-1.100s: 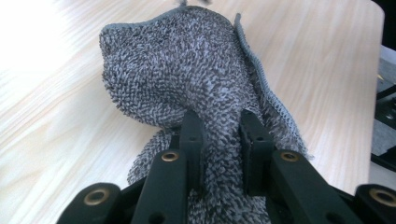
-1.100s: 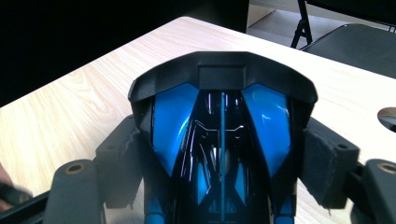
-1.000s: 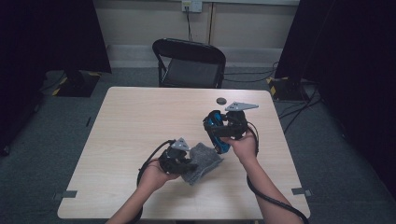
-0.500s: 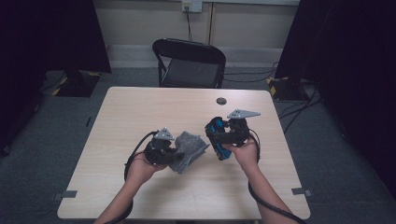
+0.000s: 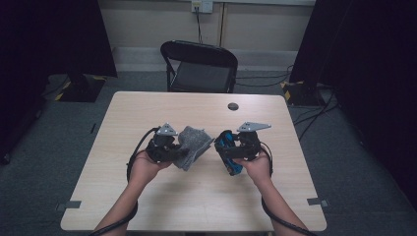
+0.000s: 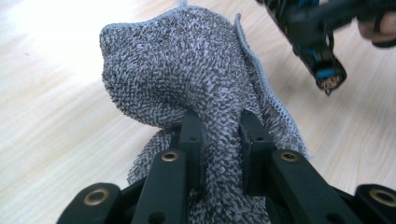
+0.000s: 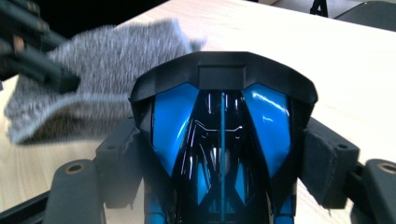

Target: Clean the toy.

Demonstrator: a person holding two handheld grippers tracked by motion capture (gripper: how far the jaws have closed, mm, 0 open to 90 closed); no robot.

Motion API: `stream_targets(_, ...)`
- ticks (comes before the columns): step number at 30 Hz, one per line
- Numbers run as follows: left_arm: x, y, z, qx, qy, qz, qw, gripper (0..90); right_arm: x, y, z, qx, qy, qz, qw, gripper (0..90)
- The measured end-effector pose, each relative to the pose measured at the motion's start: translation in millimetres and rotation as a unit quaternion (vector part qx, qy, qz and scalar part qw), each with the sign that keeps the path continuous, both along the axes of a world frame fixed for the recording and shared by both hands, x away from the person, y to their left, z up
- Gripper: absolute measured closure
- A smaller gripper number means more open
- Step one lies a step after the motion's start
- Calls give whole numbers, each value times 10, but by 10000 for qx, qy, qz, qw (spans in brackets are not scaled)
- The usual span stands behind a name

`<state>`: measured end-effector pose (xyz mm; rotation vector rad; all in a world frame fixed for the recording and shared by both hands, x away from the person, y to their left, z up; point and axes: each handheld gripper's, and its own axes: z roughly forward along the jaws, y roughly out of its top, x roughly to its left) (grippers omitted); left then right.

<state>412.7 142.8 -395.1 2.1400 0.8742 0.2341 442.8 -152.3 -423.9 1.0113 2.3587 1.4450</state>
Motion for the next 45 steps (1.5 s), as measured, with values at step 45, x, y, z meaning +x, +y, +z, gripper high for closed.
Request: stream_targets(45, 268, -536, 232, -28, -193, -212, 9996, 749, -62, 36, -25, -47, -16, 118, 9999, 256)
